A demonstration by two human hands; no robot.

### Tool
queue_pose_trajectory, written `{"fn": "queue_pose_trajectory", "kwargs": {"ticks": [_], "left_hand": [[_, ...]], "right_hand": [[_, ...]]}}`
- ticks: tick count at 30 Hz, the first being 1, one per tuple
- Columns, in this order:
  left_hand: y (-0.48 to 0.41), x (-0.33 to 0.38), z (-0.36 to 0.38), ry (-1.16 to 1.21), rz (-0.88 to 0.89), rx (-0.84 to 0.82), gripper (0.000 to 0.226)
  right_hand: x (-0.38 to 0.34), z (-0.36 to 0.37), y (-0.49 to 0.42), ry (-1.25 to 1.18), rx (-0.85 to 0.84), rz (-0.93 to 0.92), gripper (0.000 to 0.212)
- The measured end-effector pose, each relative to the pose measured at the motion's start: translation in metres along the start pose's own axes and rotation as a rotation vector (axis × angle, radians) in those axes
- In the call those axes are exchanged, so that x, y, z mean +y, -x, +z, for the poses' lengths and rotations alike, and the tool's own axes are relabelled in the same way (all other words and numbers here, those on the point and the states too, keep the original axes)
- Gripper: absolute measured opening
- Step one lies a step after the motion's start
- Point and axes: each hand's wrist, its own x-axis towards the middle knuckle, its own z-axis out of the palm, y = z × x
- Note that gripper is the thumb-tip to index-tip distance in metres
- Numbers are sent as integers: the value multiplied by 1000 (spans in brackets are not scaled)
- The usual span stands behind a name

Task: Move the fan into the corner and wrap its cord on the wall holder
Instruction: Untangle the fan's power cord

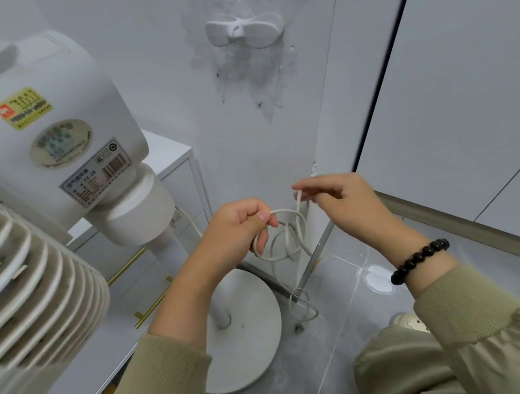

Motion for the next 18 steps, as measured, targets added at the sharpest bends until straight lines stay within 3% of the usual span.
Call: {"fn": "queue_pose_trajectory", "kwargs": {"ticks": [4, 7, 12, 16, 18], "left_hand": [[-3, 1, 1, -12, -9, 113, 31], [-5, -1, 4, -58, -15, 178, 29], [-7, -3, 7, -101, -53, 201, 17], [-10, -10, 11, -234, -35, 231, 23], [-12, -13, 11, -331, -37, 275, 27]], "right_hand": [[-13, 3, 7, -154, -275, 62, 13], [-11, 6, 5, -84, -233, 67, 20], [-7, 8, 2, -18, -184, 77, 51], [2, 7, 3, 514, -17, -50, 37], [5, 6, 3, 661, 67, -166, 33]]}}
